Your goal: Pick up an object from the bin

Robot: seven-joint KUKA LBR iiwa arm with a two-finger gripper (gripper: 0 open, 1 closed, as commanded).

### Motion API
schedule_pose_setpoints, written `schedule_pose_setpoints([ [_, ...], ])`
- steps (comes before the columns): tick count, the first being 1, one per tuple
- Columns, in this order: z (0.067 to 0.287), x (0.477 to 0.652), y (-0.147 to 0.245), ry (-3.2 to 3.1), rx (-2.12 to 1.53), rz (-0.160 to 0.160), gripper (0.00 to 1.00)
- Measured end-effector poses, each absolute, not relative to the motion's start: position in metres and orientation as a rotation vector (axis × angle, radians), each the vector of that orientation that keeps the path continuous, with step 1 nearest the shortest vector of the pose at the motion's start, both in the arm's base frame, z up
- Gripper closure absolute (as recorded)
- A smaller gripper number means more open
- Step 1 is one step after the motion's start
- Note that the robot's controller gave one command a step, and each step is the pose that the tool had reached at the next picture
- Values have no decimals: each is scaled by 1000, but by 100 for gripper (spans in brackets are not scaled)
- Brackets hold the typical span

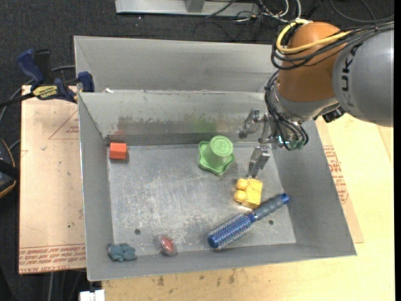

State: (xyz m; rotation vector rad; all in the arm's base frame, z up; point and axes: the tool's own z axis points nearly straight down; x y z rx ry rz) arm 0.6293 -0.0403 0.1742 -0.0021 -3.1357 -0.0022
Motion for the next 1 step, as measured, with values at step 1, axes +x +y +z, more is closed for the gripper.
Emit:
schedule_pose_setpoints([
  [1,171,609,-51,-3138,-135,-2,0],
])
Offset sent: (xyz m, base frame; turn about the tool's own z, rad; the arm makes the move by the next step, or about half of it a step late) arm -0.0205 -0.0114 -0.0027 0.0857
